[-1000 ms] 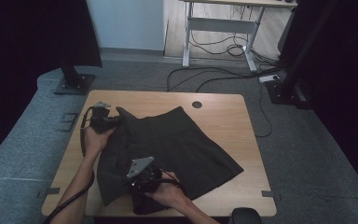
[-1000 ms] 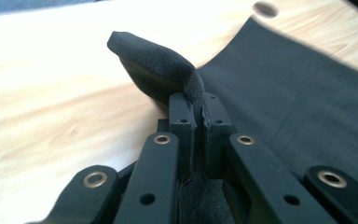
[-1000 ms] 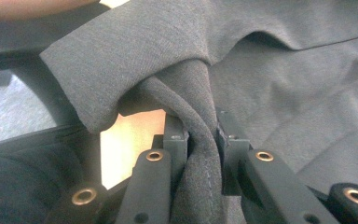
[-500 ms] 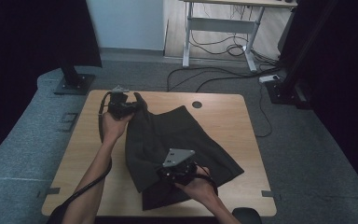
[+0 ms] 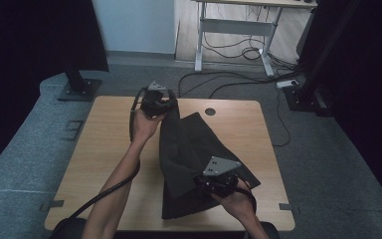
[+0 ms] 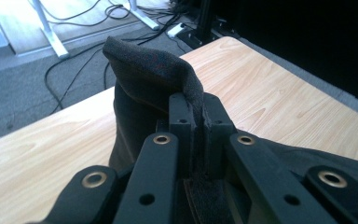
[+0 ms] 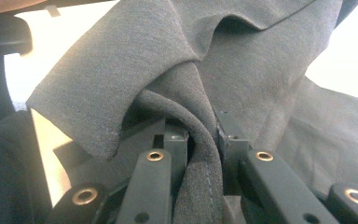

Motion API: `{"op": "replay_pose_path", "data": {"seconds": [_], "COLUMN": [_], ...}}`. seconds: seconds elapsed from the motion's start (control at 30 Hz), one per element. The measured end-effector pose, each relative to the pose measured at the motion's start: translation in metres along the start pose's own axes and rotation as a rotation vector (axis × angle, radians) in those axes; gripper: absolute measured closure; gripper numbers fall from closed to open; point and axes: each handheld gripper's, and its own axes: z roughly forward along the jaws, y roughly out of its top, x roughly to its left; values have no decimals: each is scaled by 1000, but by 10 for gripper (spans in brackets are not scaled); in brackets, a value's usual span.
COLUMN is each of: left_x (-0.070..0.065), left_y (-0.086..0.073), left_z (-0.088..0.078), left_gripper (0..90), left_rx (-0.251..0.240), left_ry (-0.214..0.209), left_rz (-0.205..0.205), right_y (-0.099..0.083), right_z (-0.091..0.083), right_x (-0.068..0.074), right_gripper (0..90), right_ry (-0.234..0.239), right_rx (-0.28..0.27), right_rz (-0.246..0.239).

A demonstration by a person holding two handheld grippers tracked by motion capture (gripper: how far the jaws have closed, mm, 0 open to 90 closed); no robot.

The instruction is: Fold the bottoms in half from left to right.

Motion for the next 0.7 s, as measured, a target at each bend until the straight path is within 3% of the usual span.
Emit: {"op": "replay_pose_path", "data": {"seconds": [0.03, 0.07, 0.3, 0.47, 0.7], "left_x": [-3, -3, -12, -15, -19], "left_y": [-1, -1, -12, -17, -28], "left_z": [13, 13, 59, 77, 104], "left_gripper": [845, 845, 842, 841, 838], "left_rx": [0, 0, 22, 28, 56], "left_ry": [-10, -10, -38, -49, -52], "left_rz": [8, 8, 12, 5, 3], "right_y": [-9, -9, -43, -61, -76], "right_z": [-1, -1, 4, 12, 18], "right_x": [-5, -5, -22, -29, -36], "right_gripper": [773, 773, 773, 772, 772], "right_ry": [-12, -12, -36, -39, -50], "right_rx": [2, 2, 32, 45, 73], "right_rz": [25, 25, 103, 144, 165]}}
